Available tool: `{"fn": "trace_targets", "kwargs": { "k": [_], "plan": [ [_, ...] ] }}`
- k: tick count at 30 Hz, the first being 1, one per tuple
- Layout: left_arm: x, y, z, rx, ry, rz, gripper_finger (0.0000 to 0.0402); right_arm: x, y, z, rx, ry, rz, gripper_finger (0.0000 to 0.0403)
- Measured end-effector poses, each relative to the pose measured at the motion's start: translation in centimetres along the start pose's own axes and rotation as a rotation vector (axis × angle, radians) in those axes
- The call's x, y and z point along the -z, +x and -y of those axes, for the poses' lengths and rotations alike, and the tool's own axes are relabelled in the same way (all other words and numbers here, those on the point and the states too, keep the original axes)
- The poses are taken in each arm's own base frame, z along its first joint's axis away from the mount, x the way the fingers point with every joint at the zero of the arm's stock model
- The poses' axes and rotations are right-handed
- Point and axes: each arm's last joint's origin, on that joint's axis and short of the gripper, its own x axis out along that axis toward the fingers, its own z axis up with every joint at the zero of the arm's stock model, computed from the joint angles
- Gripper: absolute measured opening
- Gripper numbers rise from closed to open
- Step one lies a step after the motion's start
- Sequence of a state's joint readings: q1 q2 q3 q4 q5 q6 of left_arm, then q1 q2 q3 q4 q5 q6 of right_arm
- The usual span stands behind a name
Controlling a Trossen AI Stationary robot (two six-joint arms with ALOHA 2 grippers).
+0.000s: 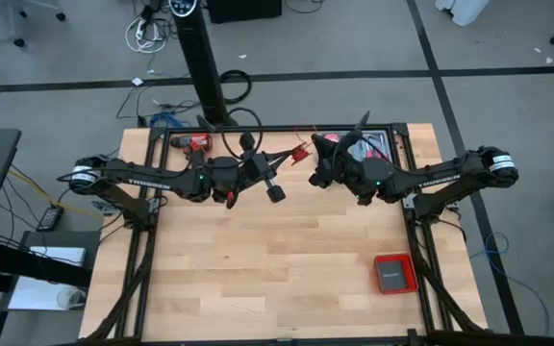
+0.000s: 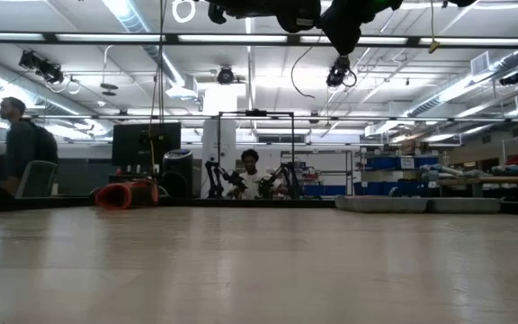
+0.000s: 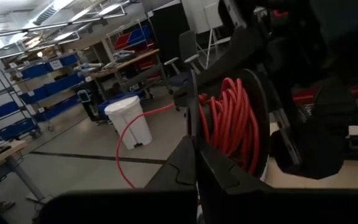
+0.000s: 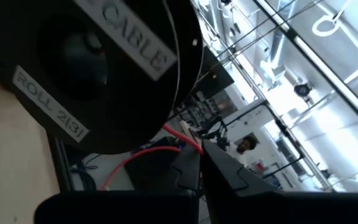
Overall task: Coil cords
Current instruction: Coil the red wire on the black spool
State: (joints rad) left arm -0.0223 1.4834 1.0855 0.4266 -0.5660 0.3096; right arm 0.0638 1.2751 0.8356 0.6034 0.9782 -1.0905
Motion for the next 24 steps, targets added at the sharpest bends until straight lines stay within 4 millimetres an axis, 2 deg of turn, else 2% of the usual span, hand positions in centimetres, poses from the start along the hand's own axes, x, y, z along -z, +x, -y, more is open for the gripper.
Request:
{"fn": "trace_targets", "kwargs": {
  "k": [6, 18, 24],
  "plan": [
    [0.1, 0.0, 0.0, 0.001, 0.007, -0.012, 0.0, -0.5, -0.6, -0.1, -0.002, -0.057, 0.019, 0.0016],
    [0.6, 0.0, 0.1, 0.007, 0.034, -0.054, 0.0, -1.3, -1.7, -0.2, -0.009, -0.149, 0.075, 0.0057],
    [0.6, 0.0, 0.1, 0.005, 0.034, -0.054, 0.0, -1.6, -2.2, -0.2, -0.013, -0.157, 0.098, 0.0061]
  ]
}}
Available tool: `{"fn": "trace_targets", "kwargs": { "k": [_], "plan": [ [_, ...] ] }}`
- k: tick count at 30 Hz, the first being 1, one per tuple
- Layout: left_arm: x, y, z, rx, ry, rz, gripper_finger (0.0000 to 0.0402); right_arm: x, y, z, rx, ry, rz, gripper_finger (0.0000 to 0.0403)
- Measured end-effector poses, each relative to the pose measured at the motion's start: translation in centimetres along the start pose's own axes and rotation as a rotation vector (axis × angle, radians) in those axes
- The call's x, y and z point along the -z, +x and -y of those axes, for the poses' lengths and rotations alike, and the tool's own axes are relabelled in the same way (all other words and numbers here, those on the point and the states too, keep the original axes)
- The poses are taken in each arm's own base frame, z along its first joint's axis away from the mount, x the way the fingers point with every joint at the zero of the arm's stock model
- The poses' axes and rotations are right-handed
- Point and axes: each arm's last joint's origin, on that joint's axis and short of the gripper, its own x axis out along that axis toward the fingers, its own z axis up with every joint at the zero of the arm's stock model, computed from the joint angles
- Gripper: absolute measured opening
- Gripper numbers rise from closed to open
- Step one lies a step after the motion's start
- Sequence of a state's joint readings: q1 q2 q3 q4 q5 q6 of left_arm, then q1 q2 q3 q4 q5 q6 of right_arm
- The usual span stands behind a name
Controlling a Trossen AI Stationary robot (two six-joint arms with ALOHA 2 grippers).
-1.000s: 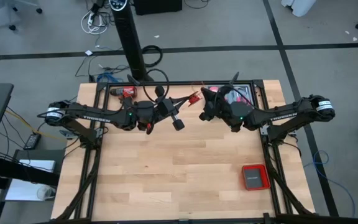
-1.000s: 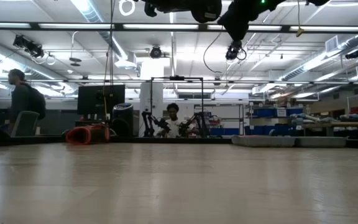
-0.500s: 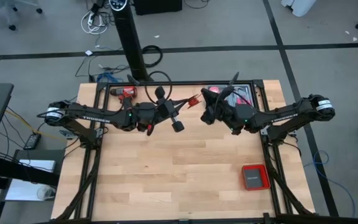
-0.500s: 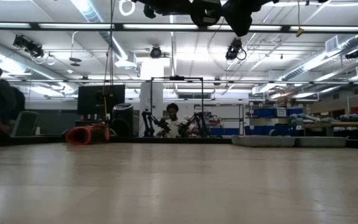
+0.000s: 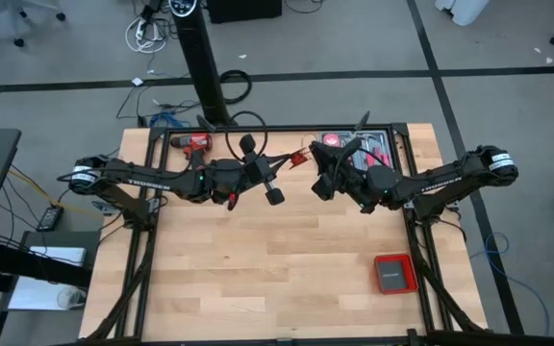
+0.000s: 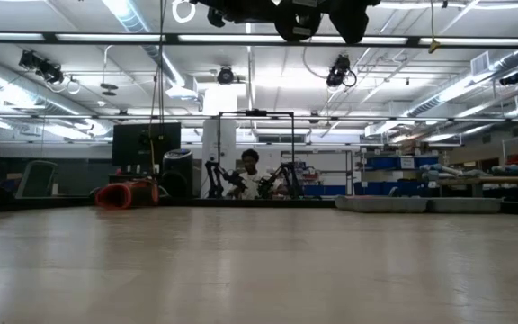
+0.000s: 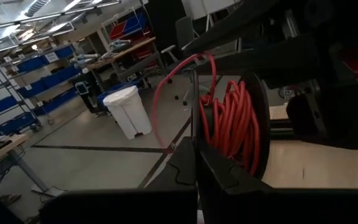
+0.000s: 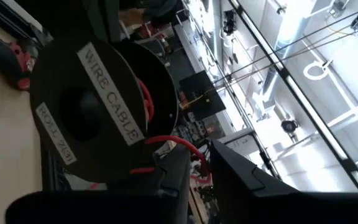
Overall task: Coil cords
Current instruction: Coil the red wire on the black spool
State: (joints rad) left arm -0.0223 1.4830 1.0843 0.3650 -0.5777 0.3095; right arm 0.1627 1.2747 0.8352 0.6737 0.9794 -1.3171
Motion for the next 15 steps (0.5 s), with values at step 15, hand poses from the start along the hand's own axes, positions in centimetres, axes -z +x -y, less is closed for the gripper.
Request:
{"fn": "trace_targets", "kwargs": {
  "k": [15],
  "plan": [
    [-0.1, 0.01, -0.03, -0.002, -0.013, 0.01, 0.0, -1.03, -0.56, 0.56, -0.002, 0.115, 0.205, 0.006]
  ]
}}
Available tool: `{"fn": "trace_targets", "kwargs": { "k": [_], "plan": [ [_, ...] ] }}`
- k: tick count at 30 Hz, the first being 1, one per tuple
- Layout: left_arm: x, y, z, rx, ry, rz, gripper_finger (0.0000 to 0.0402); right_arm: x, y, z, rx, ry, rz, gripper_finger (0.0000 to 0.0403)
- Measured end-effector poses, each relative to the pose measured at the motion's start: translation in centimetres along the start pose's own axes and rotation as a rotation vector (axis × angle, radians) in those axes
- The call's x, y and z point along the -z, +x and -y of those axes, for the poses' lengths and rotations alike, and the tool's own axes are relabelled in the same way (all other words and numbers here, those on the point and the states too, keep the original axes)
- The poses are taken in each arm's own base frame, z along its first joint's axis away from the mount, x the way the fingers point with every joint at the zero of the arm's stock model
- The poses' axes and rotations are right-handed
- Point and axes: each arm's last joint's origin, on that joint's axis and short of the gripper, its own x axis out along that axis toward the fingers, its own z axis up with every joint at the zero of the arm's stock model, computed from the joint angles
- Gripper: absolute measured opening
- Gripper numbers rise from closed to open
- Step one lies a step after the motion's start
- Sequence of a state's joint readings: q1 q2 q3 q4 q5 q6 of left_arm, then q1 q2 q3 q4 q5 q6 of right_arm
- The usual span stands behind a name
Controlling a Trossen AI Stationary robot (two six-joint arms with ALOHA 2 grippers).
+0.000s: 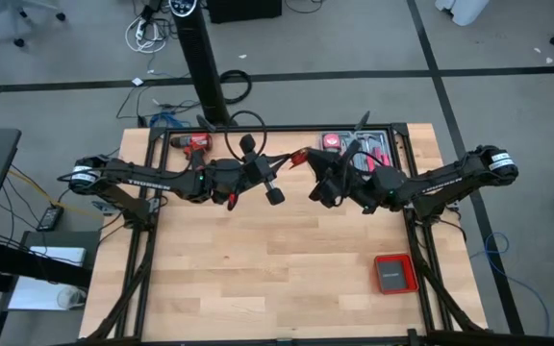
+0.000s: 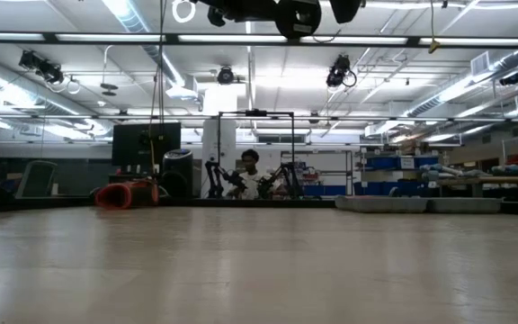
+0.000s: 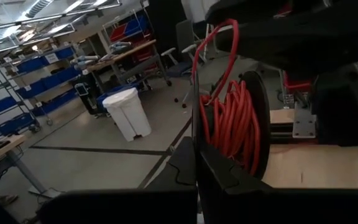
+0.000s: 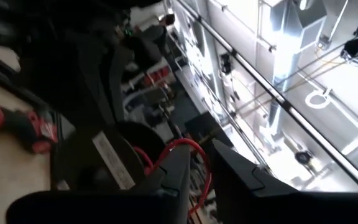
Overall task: Coil cords
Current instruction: Coil the red wire on the black spool
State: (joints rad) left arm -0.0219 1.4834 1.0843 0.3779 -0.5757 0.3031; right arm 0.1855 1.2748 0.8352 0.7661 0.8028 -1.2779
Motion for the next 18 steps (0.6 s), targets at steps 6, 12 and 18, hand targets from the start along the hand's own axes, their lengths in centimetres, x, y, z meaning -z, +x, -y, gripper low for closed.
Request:
{"fn": "trace_targets", "kwargs": {
  "k": [6, 12, 18],
  "plan": [
    [-0.09, 0.02, -0.02, 0.0, -0.007, 0.01, 0.0, -0.1, 0.1, -0.03, -0.02, 0.053, 0.066, 0.0061],
    [-0.26, 0.03, 0.04, 0.028, -0.012, 0.035, 0.0, -0.26, 0.09, -0.1, -0.044, 0.123, 0.12, 0.0059],
    [-0.64, 0.04, -0.15, 0.015, -0.035, 0.071, 0.0, -0.39, 0.07, -0.17, -0.07, 0.202, 0.162, 0.0059]
  ]
}}
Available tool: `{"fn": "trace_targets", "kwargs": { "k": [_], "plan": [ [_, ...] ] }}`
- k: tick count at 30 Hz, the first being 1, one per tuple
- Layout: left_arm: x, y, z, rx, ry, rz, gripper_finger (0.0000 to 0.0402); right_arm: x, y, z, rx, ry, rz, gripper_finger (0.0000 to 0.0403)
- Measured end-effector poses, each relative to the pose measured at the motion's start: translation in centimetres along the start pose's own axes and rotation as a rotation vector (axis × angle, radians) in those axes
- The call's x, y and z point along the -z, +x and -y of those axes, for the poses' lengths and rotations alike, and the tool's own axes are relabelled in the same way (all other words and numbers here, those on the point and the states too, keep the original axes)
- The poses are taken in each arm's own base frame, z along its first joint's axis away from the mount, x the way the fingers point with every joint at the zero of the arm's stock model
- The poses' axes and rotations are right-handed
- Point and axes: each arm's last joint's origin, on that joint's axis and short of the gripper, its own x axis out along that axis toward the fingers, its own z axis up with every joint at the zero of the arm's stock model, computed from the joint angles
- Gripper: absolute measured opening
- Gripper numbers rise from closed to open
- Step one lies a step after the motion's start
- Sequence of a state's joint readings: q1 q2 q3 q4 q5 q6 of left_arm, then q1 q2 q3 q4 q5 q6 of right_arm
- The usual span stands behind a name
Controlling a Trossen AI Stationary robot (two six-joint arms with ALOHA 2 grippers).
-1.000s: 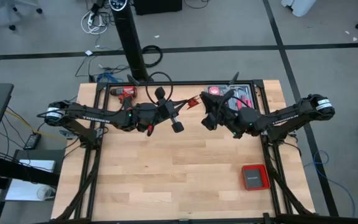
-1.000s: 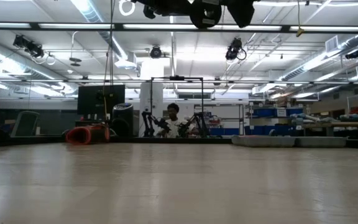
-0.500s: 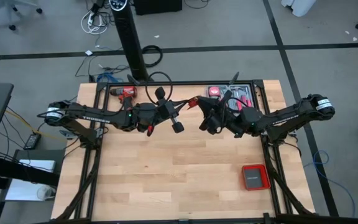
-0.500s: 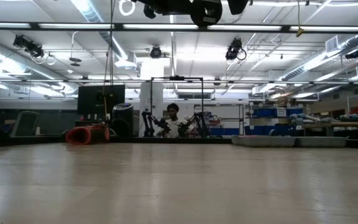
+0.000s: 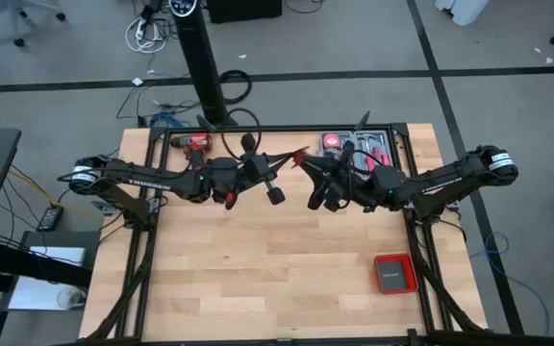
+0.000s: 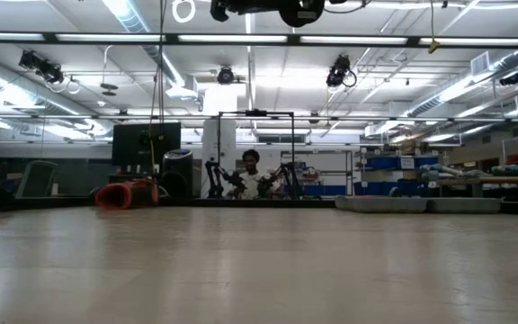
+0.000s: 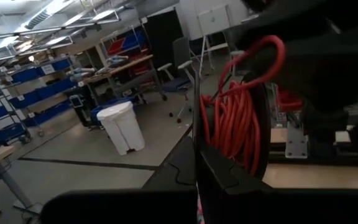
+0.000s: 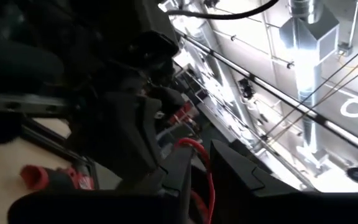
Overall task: Coil cords
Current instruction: Coil the red wire on the black spool
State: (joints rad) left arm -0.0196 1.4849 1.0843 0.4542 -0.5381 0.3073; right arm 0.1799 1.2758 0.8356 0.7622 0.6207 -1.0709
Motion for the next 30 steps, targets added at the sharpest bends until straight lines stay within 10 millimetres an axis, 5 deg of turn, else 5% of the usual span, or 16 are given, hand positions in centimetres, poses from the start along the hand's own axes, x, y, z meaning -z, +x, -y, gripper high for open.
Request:
{"fn": "trace_targets", "kwargs": {
  "k": [11, 30],
  "plan": [
    [0.1, 0.4, -1.0, -0.095, -0.019, 0.001, 0.0, -0.9, 2.9, -2.1, 0.013, -0.06, -0.11, 0.0059],
    [0.0, 0.5, -1.3, -0.135, -0.193, 0.013, 0.0, 0.2, 3.5, -3.2, -0.133, -0.106, -0.098, 0.0059]
  ]
}}
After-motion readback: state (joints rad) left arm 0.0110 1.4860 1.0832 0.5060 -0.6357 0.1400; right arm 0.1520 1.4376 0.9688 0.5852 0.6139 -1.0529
